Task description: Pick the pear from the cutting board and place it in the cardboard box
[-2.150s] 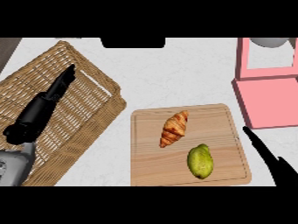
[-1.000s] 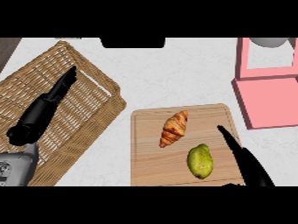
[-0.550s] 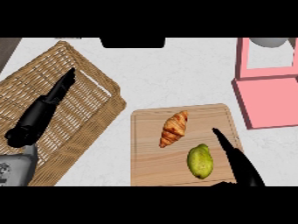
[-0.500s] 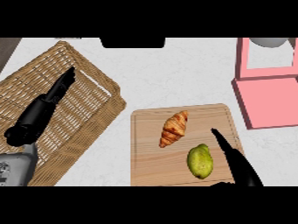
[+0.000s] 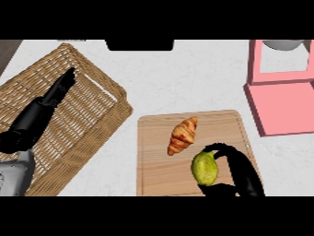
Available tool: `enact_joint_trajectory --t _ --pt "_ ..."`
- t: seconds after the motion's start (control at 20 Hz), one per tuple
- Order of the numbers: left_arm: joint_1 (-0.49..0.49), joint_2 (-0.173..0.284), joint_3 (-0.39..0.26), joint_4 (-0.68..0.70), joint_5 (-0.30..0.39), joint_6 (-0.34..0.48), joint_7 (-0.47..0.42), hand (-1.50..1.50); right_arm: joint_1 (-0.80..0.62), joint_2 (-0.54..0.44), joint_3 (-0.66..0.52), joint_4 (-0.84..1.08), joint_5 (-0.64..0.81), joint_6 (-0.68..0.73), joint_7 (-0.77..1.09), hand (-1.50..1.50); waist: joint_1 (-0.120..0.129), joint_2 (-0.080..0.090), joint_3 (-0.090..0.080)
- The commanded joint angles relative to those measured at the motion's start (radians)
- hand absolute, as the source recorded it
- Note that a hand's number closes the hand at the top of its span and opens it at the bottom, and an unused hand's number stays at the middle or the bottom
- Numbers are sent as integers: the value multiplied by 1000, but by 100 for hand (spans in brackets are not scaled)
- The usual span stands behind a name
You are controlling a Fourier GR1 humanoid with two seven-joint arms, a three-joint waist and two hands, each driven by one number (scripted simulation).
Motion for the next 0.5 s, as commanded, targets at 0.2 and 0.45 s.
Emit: enact_joint_trajectory --t 0.2,0.45 --pt "-10 -5 38 31 2 -20 -23 0 28 -19 -29 -90 78 -48 -35 150 -2 2 4" --pt "-23 -32 -23 34 -33 -6 -18 0 -74 -258 230 -140 197 148 -412 150 31 -10 4"
